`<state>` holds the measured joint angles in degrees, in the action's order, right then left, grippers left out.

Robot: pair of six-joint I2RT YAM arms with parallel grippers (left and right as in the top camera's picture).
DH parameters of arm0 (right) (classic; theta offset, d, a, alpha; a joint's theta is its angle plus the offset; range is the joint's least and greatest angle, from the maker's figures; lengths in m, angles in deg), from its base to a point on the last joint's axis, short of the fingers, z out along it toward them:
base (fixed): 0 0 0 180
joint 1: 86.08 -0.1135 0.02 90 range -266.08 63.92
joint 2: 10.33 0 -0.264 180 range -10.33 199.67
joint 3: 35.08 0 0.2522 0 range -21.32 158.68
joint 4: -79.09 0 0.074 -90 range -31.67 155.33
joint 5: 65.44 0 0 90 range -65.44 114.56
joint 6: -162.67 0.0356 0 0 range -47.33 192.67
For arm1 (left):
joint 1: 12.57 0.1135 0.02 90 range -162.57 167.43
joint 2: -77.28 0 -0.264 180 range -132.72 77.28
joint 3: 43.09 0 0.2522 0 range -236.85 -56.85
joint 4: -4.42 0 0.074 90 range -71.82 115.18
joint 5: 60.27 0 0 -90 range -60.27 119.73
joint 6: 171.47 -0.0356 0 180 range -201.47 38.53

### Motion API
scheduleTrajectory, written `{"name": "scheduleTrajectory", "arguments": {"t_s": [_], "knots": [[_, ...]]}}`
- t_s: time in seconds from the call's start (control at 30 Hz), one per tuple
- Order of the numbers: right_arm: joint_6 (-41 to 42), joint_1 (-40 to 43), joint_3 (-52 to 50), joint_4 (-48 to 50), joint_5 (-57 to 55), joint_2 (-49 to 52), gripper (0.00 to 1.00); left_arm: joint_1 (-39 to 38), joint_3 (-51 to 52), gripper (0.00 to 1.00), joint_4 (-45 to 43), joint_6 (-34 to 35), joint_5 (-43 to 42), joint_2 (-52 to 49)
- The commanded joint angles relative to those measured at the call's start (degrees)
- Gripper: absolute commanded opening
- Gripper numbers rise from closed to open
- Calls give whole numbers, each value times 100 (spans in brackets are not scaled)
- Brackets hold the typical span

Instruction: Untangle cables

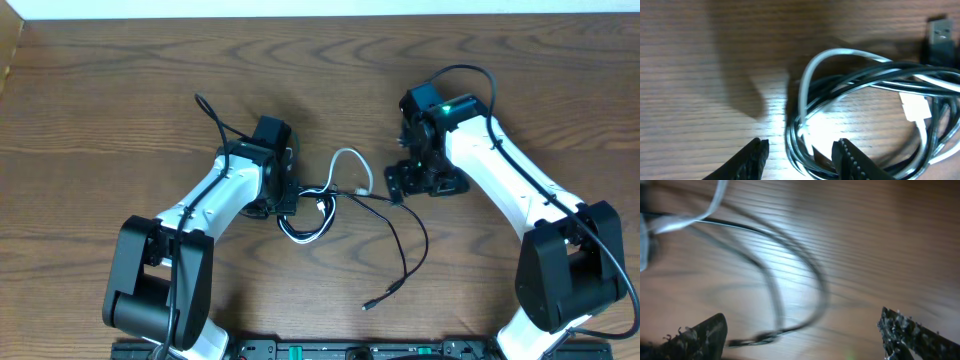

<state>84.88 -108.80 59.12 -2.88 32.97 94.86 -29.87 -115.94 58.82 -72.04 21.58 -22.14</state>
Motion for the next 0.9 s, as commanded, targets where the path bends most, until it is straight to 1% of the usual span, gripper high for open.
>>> {"name": "scheduleTrajectory", "arguments": {"t_s": [0.0, 0.07, 0.13, 0.2, 0.33, 0.47, 0.53, 0.63, 0.7, 0.77, 0.87], "knots": [[-435, -44, -136, 348, 1641, 4, 94, 55, -76, 47, 39, 240, 420, 96], [-566, -122, -282, 691, 2100, 4, 93, 98, -76, 47, 39, 341, 417, 96], [-551, -216, -426, 1049, 2256, 4, 92, 151, -76, 47, 33, 385, 413, 96], [-494, -328, -549, 1333, 2284, 7, 92, 181, -76, 47, 2, 439, 345, 96], [-267, -509, -715, 1698, 2284, 7, 92, 173, -74, 47, -111, 286, -155, 94], [-26, -750, -933, 2133, 2282, 7, 91, 175, 44, 46, -181, 295, -170, 92], [-22, -846, -977, 2208, 2282, 7, 91, 175, 168, 41, -339, 299, -168, 90], [-24, -960, -979, 2249, 2205, 7, 91, 181, 343, 39, -581, 361, -103, 87], [-24, -1001, -979, 2275, 2166, 7, 91, 212, 348, 36, -584, 415, 90, 90], [-22, -1019, -979, 2282, 2155, 7, 91, 254, 348, 34, -588, 546, 315, 90], [-22, -1036, -981, 2280, 2155, 7, 91, 289, 350, 33, -603, 573, 345, 87]]}}
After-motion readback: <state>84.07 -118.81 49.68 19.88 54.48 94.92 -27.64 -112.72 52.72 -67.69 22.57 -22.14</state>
